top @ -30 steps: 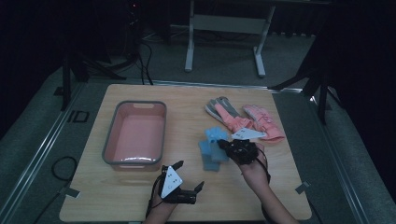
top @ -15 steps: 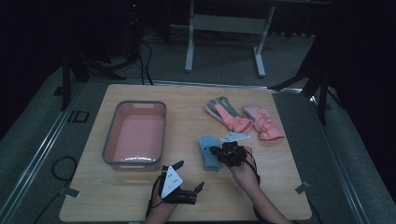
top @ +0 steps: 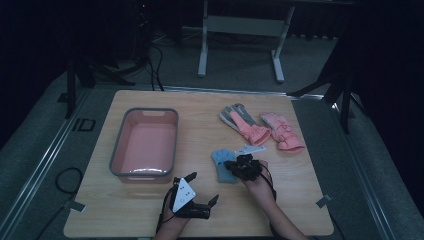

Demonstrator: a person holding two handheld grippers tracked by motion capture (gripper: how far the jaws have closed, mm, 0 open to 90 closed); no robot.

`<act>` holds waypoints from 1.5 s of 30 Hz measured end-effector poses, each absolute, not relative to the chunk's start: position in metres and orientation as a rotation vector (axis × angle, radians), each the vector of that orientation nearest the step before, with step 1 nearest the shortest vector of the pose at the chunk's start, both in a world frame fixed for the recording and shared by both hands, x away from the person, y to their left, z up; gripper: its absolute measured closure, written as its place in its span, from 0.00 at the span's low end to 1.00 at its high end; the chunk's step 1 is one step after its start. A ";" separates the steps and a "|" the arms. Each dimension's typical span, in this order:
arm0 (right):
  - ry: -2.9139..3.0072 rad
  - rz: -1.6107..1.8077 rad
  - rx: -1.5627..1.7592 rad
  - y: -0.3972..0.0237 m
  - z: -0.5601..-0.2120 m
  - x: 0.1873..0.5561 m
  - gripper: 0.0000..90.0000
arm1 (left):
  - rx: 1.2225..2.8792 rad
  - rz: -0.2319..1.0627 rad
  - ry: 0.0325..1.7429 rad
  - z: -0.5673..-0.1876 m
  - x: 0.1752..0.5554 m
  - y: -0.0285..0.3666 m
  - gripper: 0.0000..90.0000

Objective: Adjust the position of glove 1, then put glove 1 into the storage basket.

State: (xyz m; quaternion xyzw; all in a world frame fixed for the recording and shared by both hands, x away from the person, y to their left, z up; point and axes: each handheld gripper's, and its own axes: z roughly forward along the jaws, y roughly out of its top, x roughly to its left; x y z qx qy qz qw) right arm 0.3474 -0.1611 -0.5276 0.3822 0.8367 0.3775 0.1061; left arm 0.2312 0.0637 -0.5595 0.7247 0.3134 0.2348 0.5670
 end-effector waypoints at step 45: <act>2.520 1.294 1.103 -0.212 -0.512 0.349 0.12 | 2.053 0.476 0.546 -0.549 0.260 0.039 0.08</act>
